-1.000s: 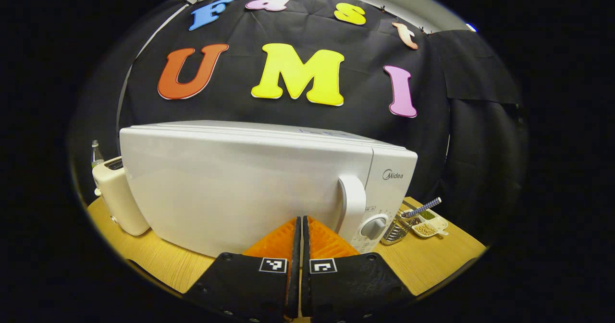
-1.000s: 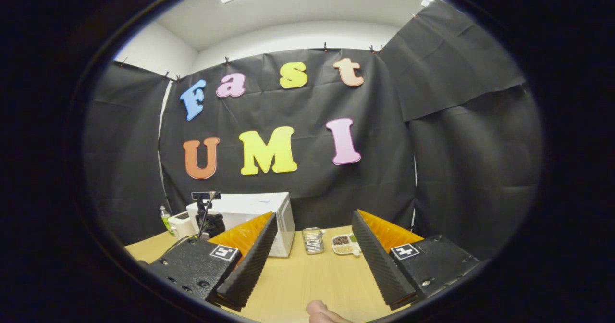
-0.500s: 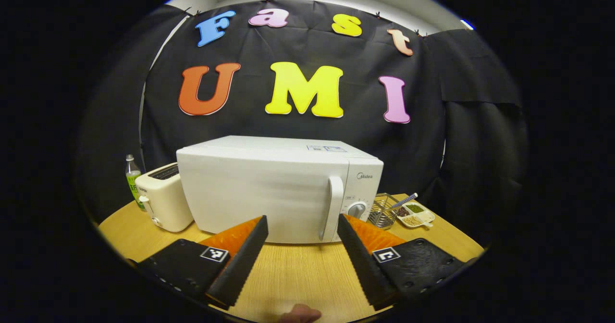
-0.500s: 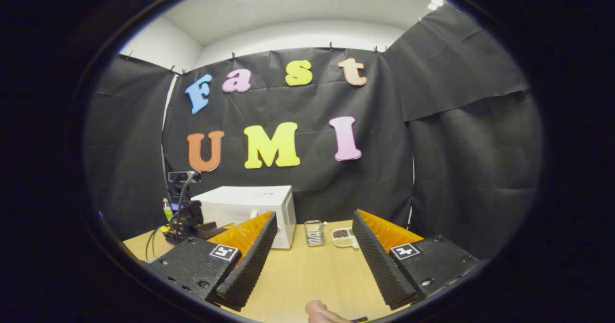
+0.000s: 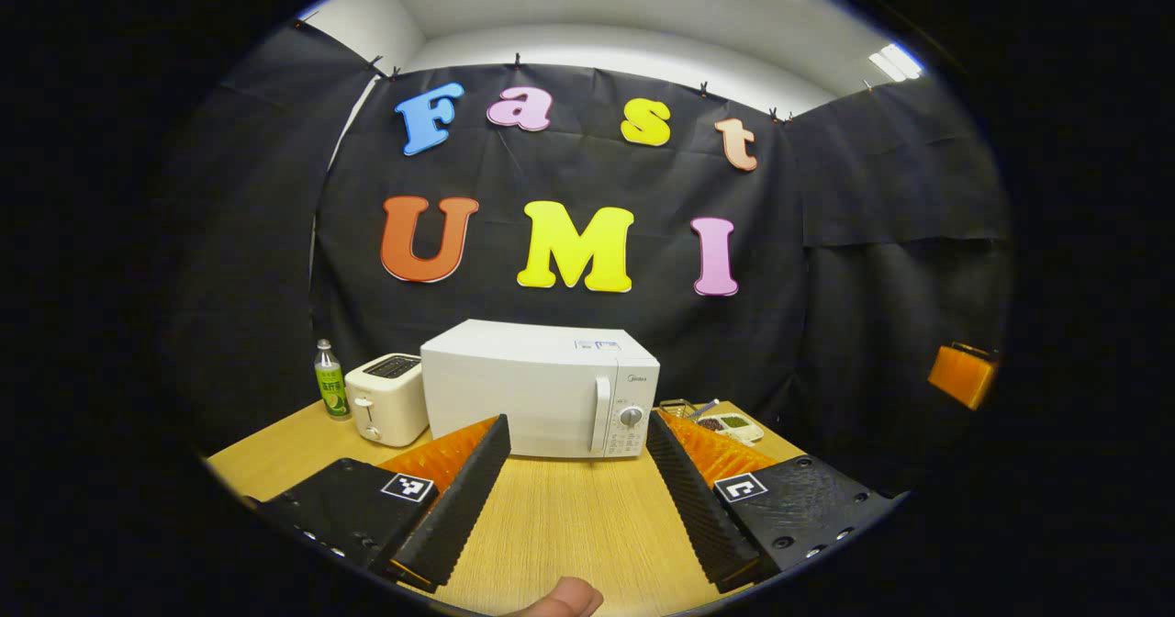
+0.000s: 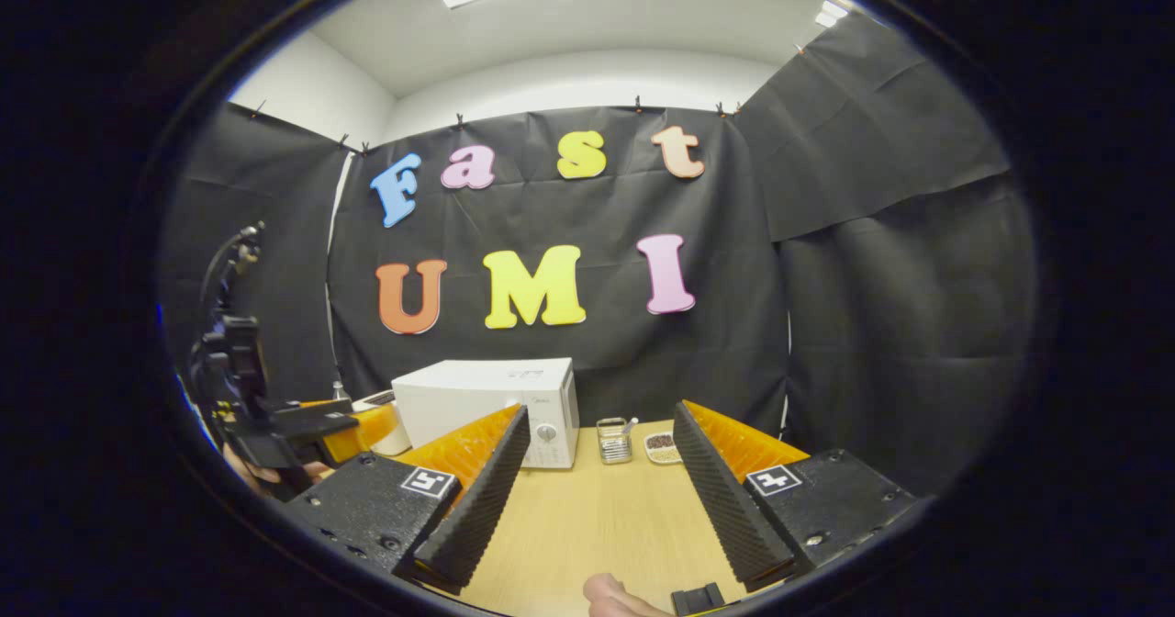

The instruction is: Open the microwave oven with the left hand, put the food in, and close the microwave oven.

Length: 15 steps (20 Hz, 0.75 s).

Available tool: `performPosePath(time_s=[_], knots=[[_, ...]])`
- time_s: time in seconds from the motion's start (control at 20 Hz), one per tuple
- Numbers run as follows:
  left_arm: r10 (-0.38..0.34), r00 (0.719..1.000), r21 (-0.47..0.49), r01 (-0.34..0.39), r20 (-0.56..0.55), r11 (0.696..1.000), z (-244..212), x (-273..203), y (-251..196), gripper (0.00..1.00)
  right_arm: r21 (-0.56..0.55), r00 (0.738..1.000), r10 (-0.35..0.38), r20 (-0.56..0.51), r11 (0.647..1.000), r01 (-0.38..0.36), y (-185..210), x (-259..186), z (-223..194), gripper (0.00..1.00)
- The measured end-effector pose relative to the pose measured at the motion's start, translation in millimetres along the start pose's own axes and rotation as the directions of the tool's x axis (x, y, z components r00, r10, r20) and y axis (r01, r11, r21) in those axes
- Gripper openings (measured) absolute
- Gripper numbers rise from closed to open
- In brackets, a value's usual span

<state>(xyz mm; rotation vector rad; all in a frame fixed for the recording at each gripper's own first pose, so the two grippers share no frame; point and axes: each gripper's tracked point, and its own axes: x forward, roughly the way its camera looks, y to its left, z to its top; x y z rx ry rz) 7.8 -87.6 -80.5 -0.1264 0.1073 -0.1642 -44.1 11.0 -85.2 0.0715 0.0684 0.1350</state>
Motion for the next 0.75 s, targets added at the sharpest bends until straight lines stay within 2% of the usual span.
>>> performPosePath(time_s=[0.1, 0.15, 0.35, 0.55, 0.6, 0.65, 0.7, 0.75], knots=[[0.001, 0.999, -0.009, -0.001, 0.038, 1.000, 22.0, -32.1, 2.9, 0.95, -0.015, 1.000, -0.004, 0.023, 1.000, 0.005, 3.5, -11.3, 7.4, 1.00], [0.024, 0.998, -0.012, -0.023, 0.060, 1.000, 32.5, -47.0, 10.5, 0.94, -0.017, 0.999, -0.008, 0.032, 1.000, 0.008, 3.7, -15.3, 9.6, 0.90], [0.101, 0.990, 0.016, -0.103, 0.096, 0.995, 52.0, -88.4, 37.5, 0.94, -0.011, 0.999, -0.016, 0.043, 1.000, 0.017, 1.1, -25.1, 15.3, 0.90], [0.092, 0.989, 0.041, -0.097, 0.112, 0.994, 60.2, -106.9, 37.4, 0.94, -0.016, 0.998, -0.012, 0.056, 1.000, 0.013, 1.5, -27.3, 22.4, 0.90], [0.092, 0.989, 0.046, -0.098, 0.115, 0.994, 61.6, -109.1, 37.6, 0.94, -0.008, 0.998, -0.012, 0.067, 1.000, 0.013, 0.6, -29.4, 24.7, 1.00], [0.095, 0.989, 0.055, -0.102, 0.117, 0.993, 61.3, -110.8, 38.0, 0.94, 0.001, 0.997, -0.009, 0.078, 1.000, 0.009, 0.9, -31.0, 27.8, 0.91], [0.096, 0.989, 0.069, -0.104, 0.114, 0.992, 60.5, -112.1, 37.0, 0.82, 0.005, 0.996, -0.006, 0.085, 1.000, 0.005, 1.4, -32.3, 27.9, 1.00], [0.096, 0.990, 0.083, -0.105, 0.106, 0.991, 56.8, -111.5, 36.3, 0.82, 0.004, 0.996, -0.008, 0.088, 1.000, 0.007, 0.8, -32.5, 28.3, 0.90]])
